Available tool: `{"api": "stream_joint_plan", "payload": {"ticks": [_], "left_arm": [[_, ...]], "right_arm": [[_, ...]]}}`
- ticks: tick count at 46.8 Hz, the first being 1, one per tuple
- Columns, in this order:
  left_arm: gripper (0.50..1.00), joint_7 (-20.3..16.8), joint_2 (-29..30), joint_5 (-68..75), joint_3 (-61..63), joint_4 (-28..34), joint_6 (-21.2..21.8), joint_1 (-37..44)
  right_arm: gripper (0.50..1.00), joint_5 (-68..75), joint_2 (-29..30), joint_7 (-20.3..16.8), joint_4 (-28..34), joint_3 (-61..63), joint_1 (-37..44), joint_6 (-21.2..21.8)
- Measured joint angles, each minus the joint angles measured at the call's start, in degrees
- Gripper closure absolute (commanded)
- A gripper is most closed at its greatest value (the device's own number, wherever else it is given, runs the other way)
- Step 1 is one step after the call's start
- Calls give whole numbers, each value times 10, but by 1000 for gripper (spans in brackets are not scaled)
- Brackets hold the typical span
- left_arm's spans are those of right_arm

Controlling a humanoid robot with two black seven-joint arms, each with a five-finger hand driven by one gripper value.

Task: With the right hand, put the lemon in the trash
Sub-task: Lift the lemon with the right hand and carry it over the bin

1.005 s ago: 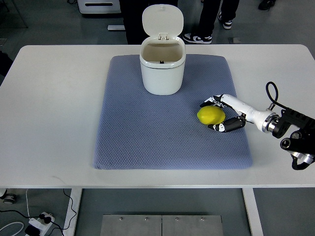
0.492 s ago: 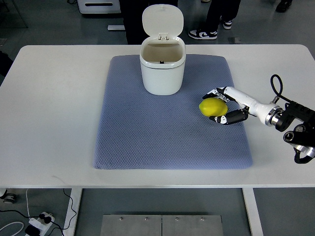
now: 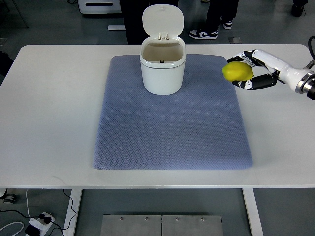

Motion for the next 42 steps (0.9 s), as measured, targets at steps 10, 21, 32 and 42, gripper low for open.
{"api": "stream_joint_plan", "payload": {"ticks": [10,21,32,42], "left_arm": [[500,0,0,0,0,0,0,0],[500,0,0,0,0,0,0,0],[500,0,0,0,0,0,0,0],[500,0,0,0,0,0,0,0]], "right_arm": [[892,15,-30,-1,-1,0,52,34],[890,21,-30,-4,0,0,71,40],[887,62,9,-11,0,-2,98,40],[885,83,81,-29,-9,-2,101,36]]}}
